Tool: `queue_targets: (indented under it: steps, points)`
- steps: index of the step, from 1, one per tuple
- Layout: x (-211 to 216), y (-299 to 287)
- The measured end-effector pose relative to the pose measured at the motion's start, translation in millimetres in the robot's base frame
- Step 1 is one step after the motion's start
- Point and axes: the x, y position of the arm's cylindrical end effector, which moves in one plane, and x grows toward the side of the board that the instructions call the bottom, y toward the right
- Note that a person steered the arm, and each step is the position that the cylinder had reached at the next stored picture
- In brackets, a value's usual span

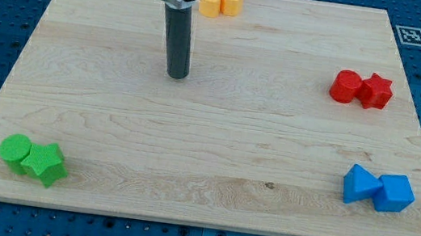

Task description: Move the red star to the bottom of the yellow heart

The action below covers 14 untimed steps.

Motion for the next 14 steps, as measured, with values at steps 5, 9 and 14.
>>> queue_targets:
  steps: [5,9,14]
  points:
    - [-47,114]
    - [-68,239]
    - [-5,318]
